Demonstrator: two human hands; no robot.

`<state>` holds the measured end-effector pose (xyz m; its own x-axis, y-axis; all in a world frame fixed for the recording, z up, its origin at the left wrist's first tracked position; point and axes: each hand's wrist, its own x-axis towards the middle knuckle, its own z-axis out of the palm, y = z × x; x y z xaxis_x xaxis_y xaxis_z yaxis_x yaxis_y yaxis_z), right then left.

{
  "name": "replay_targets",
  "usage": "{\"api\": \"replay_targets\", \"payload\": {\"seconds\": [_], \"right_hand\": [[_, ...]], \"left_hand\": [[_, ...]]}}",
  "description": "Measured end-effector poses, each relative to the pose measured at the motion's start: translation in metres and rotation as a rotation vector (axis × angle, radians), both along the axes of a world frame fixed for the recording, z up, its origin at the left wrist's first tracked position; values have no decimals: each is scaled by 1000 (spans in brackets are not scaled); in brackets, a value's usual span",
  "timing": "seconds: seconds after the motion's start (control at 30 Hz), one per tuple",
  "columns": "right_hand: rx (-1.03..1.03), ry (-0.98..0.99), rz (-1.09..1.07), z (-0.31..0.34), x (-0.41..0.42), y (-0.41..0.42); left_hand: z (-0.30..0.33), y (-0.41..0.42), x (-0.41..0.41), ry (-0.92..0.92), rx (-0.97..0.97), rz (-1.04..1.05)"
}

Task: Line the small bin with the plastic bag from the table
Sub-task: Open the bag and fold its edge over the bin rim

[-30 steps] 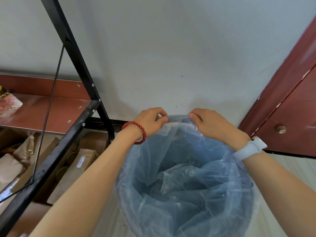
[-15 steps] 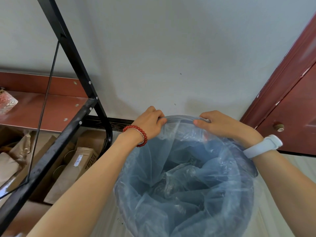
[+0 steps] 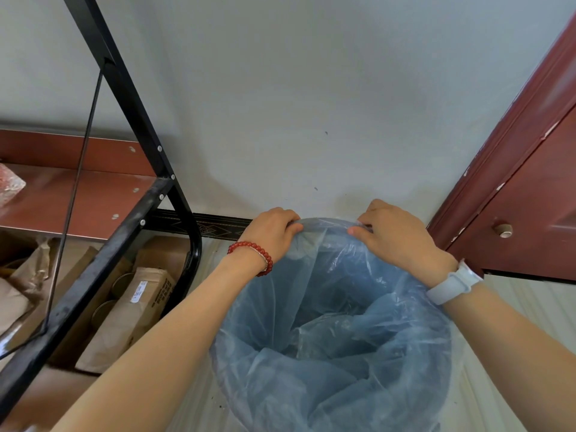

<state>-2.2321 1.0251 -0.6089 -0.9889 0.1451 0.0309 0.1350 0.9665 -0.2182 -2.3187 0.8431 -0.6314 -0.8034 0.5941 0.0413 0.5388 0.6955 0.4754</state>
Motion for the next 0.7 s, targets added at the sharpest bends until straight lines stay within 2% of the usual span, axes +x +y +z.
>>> {"api": "replay_targets", "payload": {"seconds": [0.2,0.37,0.43,0.6,0.7], "right_hand": [[-7,41,-55,-14,0,-6],[-48,-59,30,-10,-8,-13],[-80,-9,9,-7,-9,-9],[-83,70,-76,-8,-14,-4],[-4,80,-79,-12,-16,-11]], "left_hand": [[1,-1,4,39,-41,71],[2,-17,7,107,-126,210],[0,-25,10,137,-123,258],[9,-43,8,96,-209,220],[16,-44,7,91,-200,226]]}}
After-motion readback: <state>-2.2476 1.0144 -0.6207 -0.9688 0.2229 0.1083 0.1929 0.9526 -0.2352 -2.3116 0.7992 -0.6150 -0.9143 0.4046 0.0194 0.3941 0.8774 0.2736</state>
